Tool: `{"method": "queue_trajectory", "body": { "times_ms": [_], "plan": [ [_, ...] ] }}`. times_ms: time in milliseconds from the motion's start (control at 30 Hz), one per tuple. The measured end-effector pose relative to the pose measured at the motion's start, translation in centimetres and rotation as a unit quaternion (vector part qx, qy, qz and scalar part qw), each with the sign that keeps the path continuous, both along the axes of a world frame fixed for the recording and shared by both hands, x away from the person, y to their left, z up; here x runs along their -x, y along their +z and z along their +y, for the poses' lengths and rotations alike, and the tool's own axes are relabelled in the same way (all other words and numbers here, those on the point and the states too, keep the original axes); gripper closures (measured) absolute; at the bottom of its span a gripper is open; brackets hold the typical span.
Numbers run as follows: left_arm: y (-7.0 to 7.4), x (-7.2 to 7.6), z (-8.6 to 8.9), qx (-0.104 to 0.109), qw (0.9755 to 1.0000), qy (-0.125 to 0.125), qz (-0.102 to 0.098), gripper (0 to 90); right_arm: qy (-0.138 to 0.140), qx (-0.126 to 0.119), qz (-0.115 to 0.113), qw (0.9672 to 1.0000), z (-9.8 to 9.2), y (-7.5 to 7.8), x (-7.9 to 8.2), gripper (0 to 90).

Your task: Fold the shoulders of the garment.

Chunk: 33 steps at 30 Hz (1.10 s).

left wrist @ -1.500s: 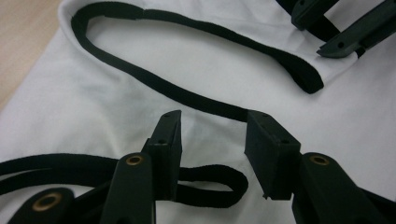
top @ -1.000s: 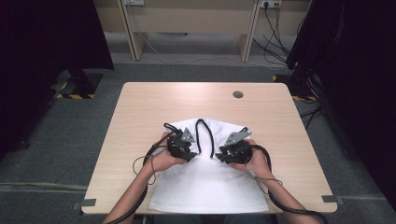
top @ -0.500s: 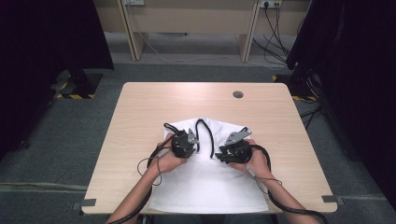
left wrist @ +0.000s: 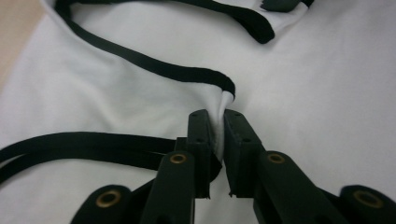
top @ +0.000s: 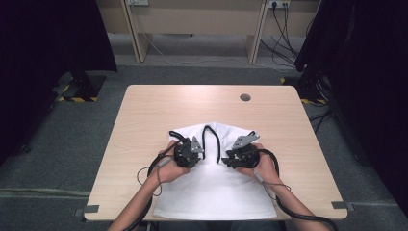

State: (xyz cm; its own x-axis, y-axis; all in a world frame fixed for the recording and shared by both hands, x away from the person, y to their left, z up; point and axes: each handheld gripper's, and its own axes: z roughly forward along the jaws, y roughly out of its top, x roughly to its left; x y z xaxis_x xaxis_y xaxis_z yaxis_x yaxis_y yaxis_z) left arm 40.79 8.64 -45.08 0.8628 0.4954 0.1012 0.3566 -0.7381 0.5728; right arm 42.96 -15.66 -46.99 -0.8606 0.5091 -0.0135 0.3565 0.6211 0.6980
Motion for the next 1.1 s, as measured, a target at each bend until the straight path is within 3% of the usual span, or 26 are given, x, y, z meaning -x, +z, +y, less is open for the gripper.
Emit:
{"method": "queue_trajectory", "body": {
  "times_ms": [33, 300, 400, 567, 900, 1100],
  "plan": [
    [-0.3, -0.1, 0.0, 0.002, 0.9999, -0.005, 0.013, 74.7, 0.0, 0.0, 0.0, 1.0, 0.0, 0.0, 0.0, 61.8],
    [0.0, -0.2, 1.0, 0.059, 0.998, 0.009, 0.02, 47.3, -0.009, 0.0, -0.001, 1.0, -0.1, 0.2, -0.1, 53.4],
    [0.1, -0.1, 1.6, 0.09, 0.9953, 0.027, 0.025, 39.2, -0.021, -0.018, -0.005, 0.9996, -0.5, 0.7, 0.0, 49.5],
    [0.2, 0.3, 2.4, 0.126, 0.9898, 0.066, 0.007, 27.7, -0.033, -0.025, 0.001, 0.9991, -1.1, 1.1, 0.2, 42.5],
    [0.7, 1.8, 4.3, 0.155, 0.9784, 0.13, -0.045, 20.5, -0.057, -0.041, 0.013, 0.9974, -2.6, 1.8, 0.7, 33.5],
    [0.7, 2.2, 6.1, 0.163, 0.9732, 0.153, -0.054, 19.1, -0.073, -0.054, 0.015, 0.9958, -4.3, 2.3, 1.0, 28.8]
  ]
}}
